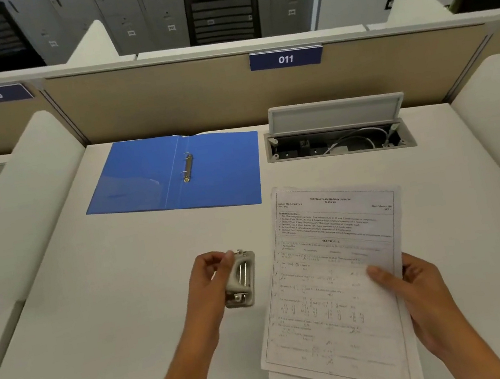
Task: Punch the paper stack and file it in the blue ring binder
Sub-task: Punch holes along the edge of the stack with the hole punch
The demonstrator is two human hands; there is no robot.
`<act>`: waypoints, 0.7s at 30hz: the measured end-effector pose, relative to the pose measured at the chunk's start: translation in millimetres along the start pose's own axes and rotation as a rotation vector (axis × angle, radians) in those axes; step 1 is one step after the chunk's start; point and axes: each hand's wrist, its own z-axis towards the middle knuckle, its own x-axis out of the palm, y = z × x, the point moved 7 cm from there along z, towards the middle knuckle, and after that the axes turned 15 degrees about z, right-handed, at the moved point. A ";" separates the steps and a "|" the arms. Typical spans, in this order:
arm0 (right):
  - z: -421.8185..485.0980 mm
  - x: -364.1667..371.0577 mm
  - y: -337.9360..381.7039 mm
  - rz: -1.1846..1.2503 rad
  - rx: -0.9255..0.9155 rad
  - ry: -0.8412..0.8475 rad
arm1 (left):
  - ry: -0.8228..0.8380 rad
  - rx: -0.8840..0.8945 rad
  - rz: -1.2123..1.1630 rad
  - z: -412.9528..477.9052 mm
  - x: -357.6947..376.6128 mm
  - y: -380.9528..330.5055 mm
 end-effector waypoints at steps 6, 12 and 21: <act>-5.7 0.6 6.0 -0.031 -0.038 -0.011 | 0.011 0.065 0.047 -6.3 10.2 -11.5; -7.6 2.7 6.4 -0.089 -0.088 -0.031 | 0.017 0.109 0.058 -15.6 16.3 -22.1; -7.5 9.2 9.6 -0.144 -0.113 -0.028 | -0.001 0.141 0.110 -18.9 13.4 -27.1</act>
